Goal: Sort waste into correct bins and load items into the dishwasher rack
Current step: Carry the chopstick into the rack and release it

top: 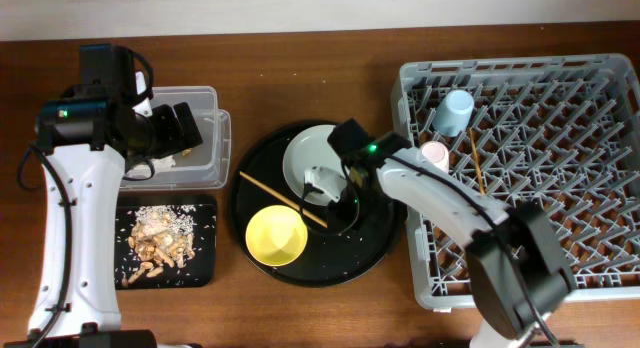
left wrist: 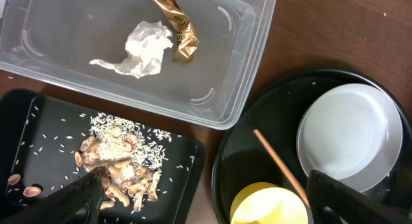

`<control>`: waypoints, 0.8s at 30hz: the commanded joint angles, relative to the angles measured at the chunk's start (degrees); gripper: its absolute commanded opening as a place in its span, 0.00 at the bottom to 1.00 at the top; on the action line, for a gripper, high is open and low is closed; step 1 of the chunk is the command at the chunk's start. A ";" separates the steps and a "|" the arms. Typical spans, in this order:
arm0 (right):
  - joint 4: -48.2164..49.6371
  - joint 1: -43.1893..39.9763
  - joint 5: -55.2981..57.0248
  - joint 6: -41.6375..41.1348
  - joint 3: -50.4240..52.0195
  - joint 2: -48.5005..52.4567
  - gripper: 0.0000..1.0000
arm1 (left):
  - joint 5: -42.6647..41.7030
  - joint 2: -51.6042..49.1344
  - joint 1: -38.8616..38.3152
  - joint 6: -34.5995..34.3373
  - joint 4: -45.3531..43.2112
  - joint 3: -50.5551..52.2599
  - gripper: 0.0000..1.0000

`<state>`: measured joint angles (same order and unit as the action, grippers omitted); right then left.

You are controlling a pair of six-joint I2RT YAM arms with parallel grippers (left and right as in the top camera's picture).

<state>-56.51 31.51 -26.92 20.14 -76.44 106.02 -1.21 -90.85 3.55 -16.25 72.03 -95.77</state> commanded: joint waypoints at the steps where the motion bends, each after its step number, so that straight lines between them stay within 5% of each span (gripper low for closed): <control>1: -2.71 -2.64 -0.92 -1.14 -4.35 -5.79 0.04 | 0.61 0.48 -0.11 0.02 0.07 0.04 1.00; 8: -12.44 -12.79 1.73 -1.18 -7.17 -11.67 0.04 | 0.61 0.48 -0.11 0.02 0.07 0.04 1.00; 15: -18.71 -31.36 2.10 -4.39 -7.17 -15.17 0.04 | 0.61 0.48 -0.11 0.02 0.07 0.04 1.00; 24: -19.58 -47.47 12.20 -9.18 -7.13 -14.84 0.04 | 0.61 0.50 -0.11 0.04 0.07 0.04 1.00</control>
<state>-75.88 -12.95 -20.01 14.39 -82.63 92.29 -1.19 -90.85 3.55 -16.25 72.03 -95.77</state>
